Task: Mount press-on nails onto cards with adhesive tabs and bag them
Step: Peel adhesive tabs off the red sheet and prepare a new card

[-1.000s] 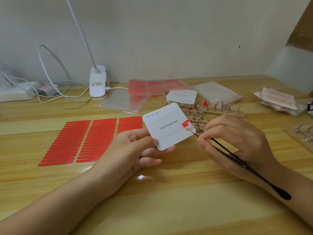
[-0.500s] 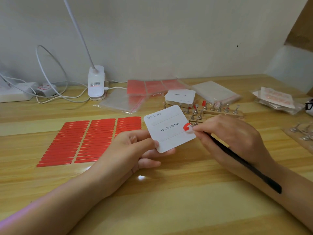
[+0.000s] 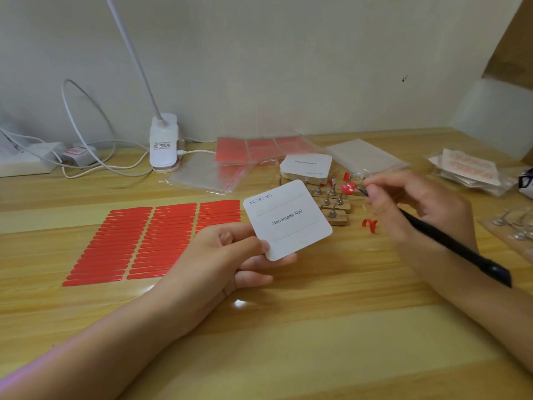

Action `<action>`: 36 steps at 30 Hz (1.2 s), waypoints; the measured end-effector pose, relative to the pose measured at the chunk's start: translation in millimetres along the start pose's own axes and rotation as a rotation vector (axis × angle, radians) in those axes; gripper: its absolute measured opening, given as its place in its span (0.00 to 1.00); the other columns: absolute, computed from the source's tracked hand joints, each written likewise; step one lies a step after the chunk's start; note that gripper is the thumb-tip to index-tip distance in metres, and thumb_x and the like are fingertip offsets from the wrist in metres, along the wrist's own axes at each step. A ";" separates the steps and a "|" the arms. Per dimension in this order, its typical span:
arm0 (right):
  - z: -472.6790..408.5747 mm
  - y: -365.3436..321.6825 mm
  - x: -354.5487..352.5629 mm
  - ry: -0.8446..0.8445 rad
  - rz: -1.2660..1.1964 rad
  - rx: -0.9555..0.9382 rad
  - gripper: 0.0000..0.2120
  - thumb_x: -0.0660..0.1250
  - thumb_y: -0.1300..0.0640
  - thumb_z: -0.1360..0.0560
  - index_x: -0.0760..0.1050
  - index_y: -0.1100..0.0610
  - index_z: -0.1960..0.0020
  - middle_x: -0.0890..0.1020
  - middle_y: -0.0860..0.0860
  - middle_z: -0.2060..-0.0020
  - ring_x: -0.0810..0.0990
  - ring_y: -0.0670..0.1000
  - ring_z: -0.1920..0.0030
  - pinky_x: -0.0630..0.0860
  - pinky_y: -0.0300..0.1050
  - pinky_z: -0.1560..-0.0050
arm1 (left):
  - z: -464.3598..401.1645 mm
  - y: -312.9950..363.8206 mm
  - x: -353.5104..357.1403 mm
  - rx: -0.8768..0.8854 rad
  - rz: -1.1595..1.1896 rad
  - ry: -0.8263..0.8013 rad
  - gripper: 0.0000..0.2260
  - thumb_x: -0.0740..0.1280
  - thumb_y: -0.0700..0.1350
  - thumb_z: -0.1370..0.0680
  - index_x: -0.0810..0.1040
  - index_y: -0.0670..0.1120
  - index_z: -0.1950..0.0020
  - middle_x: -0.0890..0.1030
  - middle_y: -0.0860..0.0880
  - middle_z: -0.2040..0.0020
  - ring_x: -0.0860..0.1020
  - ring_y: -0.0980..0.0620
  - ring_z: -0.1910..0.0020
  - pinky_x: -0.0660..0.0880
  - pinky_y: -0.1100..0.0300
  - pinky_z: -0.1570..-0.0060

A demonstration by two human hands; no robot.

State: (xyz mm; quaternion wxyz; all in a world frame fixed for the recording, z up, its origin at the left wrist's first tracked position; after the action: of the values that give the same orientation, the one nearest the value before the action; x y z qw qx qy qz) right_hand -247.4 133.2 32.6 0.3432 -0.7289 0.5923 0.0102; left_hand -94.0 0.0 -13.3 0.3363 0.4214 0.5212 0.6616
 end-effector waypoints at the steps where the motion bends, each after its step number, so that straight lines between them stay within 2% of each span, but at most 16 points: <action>1: -2.1 1.6 -2.4 0.007 -0.039 0.032 0.04 0.65 0.59 0.25 0.76 0.51 0.53 0.79 0.40 0.60 0.79 0.42 0.63 0.75 0.30 0.62 | 0.0 -0.1 0.0 0.002 -0.004 0.000 0.13 0.60 0.33 0.23 0.79 0.46 0.46 0.84 0.50 0.49 0.83 0.52 0.53 0.78 0.68 0.67; 6: -13.2 11.9 -11.7 0.017 -0.153 0.179 0.07 0.65 0.56 0.24 0.75 0.43 0.55 0.81 0.41 0.64 0.80 0.40 0.62 0.75 0.30 0.62 | -0.4 -1.0 -0.4 0.020 -0.052 -0.002 0.14 0.58 0.33 0.22 0.78 0.46 0.44 0.84 0.50 0.48 0.83 0.50 0.52 0.78 0.67 0.67; 12: -26.0 26.0 -25.0 -0.017 -0.119 0.283 0.08 0.65 0.57 0.24 0.76 0.45 0.57 0.82 0.37 0.65 0.80 0.39 0.66 0.74 0.28 0.65 | -0.6 -1.6 1.0 0.071 -0.154 0.030 0.16 0.57 0.31 0.22 0.77 0.49 0.44 0.85 0.50 0.52 0.84 0.48 0.57 0.78 0.65 0.69; 16: -34.4 42.1 -29.1 -0.162 -0.061 0.406 0.07 0.66 0.58 0.25 0.77 0.48 0.60 0.83 0.42 0.67 0.80 0.40 0.70 0.73 0.27 0.68 | -1.6 -0.8 3.9 0.101 -0.222 0.056 0.20 0.57 0.31 0.22 0.74 0.56 0.48 0.85 0.49 0.58 0.84 0.49 0.62 0.78 0.64 0.70; 20: -35.9 54.5 -34.2 -0.249 0.005 0.489 0.05 0.67 0.56 0.27 0.78 0.50 0.61 0.83 0.44 0.70 0.79 0.40 0.73 0.74 0.28 0.68 | -0.9 -0.5 7.0 0.095 -0.281 0.030 0.21 0.57 0.31 0.22 0.72 0.59 0.48 0.85 0.51 0.59 0.84 0.48 0.62 0.78 0.63 0.71; 25: -37.1 63.5 -37.9 -0.286 0.093 0.535 0.03 0.69 0.53 0.29 0.79 0.49 0.62 0.83 0.46 0.72 0.79 0.41 0.74 0.76 0.39 0.63 | 0.7 3.7 1.7 0.082 -0.337 0.070 0.21 0.59 0.33 0.23 0.73 0.62 0.50 0.84 0.50 0.63 0.84 0.48 0.65 0.76 0.64 0.74; 28: -35.3 65.7 -36.4 -0.414 0.186 0.587 0.04 0.69 0.52 0.29 0.79 0.49 0.63 0.83 0.45 0.72 0.79 0.42 0.75 0.77 0.48 0.66 | 0.2 4.7 0.2 0.051 -0.405 0.075 0.26 0.60 0.35 0.23 0.78 0.69 0.57 0.84 0.47 0.65 0.82 0.41 0.65 0.78 0.57 0.73; 30: -33.1 63.9 -36.6 -0.512 0.257 0.611 0.05 0.70 0.49 0.31 0.79 0.49 0.64 0.83 0.44 0.72 0.78 0.41 0.76 0.74 0.44 0.69 | 0.7 5.5 1.3 0.045 -0.439 0.071 0.27 0.59 0.34 0.23 0.77 0.70 0.57 0.83 0.46 0.67 0.81 0.43 0.70 0.77 0.58 0.75; 32: -34.5 62.3 -40.8 -0.483 0.216 0.638 0.07 0.69 0.48 0.31 0.81 0.49 0.65 0.82 0.45 0.73 0.75 0.40 0.78 0.71 0.39 0.70 | 1.5 6.4 1.8 0.055 -0.462 0.072 0.24 0.59 0.33 0.23 0.72 0.66 0.51 0.84 0.47 0.67 0.80 0.50 0.74 0.74 0.62 0.78; 34: -35.8 60.8 -44.2 -0.421 0.141 0.672 0.09 0.69 0.48 0.30 0.81 0.49 0.66 0.82 0.47 0.74 0.72 0.40 0.80 0.70 0.35 0.74 | 1.9 6.4 1.1 0.043 -0.486 0.085 0.23 0.59 0.33 0.23 0.68 0.65 0.49 0.84 0.46 0.65 0.79 0.51 0.75 0.71 0.64 0.79; 36: -35.5 59.9 -43.6 -0.402 0.165 0.653 0.12 0.66 0.42 0.29 0.80 0.48 0.64 0.82 0.46 0.74 0.73 0.40 0.81 0.70 0.37 0.73 | 1.6 6.0 -1.2 0.026 -0.511 0.116 0.23 0.59 0.34 0.23 0.66 0.65 0.49 0.84 0.45 0.64 0.77 0.52 0.77 0.70 0.64 0.80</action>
State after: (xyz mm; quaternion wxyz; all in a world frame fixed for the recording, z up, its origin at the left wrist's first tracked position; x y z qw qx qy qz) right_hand -326.4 148.6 48.9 0.6644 -0.5146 0.5420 -0.0085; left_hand -92.1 -1.8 -7.5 0.4565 0.2421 0.6376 0.5714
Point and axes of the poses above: each hand's wrist, its own z-axis away from the middle knuckle, its own x-axis out of the palm, y = z × x, the point moved 5 cm from there along -z, towards the middle knuckle
